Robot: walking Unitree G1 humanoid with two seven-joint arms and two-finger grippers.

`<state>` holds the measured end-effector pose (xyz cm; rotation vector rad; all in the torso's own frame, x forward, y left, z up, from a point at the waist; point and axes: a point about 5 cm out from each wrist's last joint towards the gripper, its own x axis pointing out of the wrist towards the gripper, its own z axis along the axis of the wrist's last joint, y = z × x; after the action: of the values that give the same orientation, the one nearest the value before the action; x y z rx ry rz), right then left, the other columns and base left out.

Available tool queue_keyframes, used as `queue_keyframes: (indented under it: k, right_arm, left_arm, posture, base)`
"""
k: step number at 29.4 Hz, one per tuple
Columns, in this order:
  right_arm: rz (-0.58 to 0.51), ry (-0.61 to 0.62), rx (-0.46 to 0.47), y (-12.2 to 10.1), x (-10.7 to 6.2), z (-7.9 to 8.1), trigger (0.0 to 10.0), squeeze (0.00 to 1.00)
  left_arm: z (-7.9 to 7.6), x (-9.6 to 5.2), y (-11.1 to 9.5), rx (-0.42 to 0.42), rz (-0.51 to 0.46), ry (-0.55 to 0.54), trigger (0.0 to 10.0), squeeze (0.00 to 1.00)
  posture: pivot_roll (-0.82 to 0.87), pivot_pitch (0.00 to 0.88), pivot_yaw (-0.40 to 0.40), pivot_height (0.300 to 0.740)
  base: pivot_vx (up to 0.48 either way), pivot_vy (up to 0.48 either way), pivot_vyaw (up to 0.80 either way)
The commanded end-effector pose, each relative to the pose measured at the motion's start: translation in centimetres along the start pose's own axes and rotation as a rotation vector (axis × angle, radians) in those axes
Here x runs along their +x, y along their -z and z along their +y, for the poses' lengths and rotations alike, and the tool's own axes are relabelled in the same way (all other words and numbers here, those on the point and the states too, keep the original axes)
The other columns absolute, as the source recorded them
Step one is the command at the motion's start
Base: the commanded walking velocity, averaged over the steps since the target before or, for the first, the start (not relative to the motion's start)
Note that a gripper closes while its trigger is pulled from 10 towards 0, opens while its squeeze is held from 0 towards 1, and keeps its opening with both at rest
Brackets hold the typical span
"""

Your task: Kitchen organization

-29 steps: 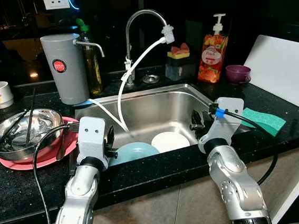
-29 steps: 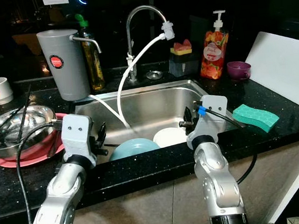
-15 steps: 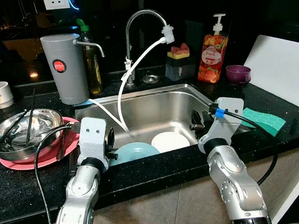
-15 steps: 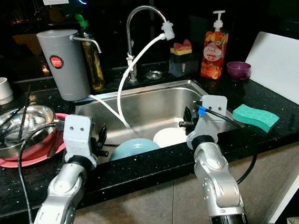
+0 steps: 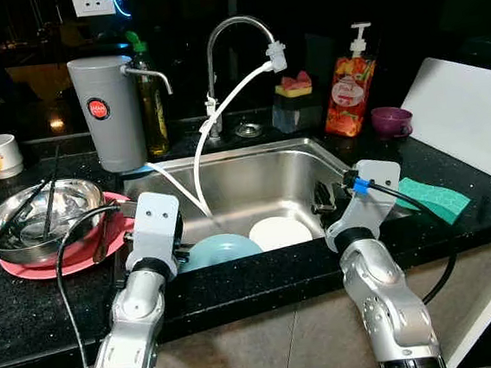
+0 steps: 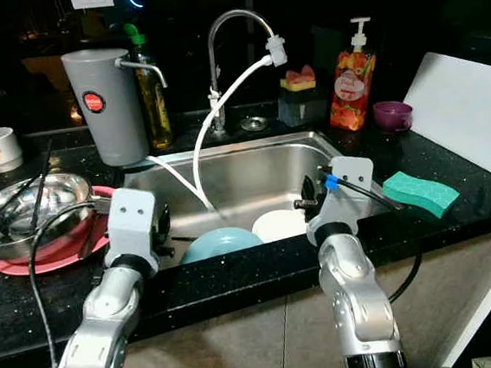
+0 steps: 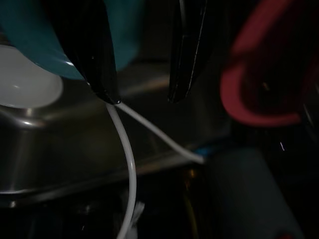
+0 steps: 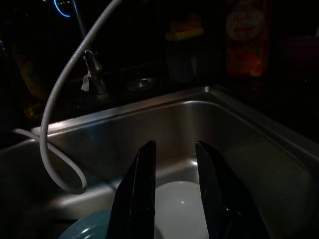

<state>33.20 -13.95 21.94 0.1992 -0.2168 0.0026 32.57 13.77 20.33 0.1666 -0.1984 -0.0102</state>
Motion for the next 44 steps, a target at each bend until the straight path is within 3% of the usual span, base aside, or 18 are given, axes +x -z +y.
queue_keyframes:
  k: [1, 5, 16, 24, 36, 44]
  right_arm:
    - [0.005, 0.014, -0.001, 0.3, -0.3, -0.3, 10.0, 0.0]
    - [0.035, 0.029, -0.022, 1.1, -0.9, -0.9, 10.0, 0.0]
    - [0.064, 0.048, -0.059, 2.0, -1.3, -1.8, 10.0, 0.0]
    - [0.081, 0.039, -0.05, 2.8, -1.5, -1.4, 10.0, 0.0]
    - [0.097, 0.052, -0.034, 3.5, -1.7, -1.5, 10.0, 0.0]
    - [0.09, 0.054, -0.029, 3.4, -1.7, -1.4, 10.0, 0.0]
  left_arm:
    - [-0.4, 0.0, 0.2, -0.058, 0.043, 0.002, 10.0, 0.0]
    - [-1.6, -0.7, -0.3, -0.158, -0.002, 0.066, 10.0, 0.0]
    - [-1.4, -1.4, 0.1, -0.113, -0.022, 0.087, 10.0, 0.0]
    - [-0.4, -1.6, 1.2, -0.086, 0.013, 0.067, 10.0, 0.0]
    - [1.0, -1.2, 1.0, -0.002, -0.016, 0.067, 10.0, 0.0]
    - [0.9, -1.2, 1.0, -0.048, 0.017, 0.074, 10.0, 0.0]
  posture:
    - [0.08, 0.054, -0.049, 0.74]
    - [0.07, 0.058, -0.054, 0.74]
    - [0.04, 0.063, -0.048, 0.74]
    - [0.04, 0.058, -0.04, 0.74]
    - [0.06, 0.064, -0.013, 0.74]
    - [0.06, 0.066, -0.012, 0.74]
  base:
    - [0.0, 0.0, 0.0]
    - [0.0, 0.0, 0.0]
    - [0.0, 0.0, 0.0]
    - [0.0, 0.0, 0.0]
    - [0.0, 0.0, 0.0]
    - [0.0, 0.0, 0.0]
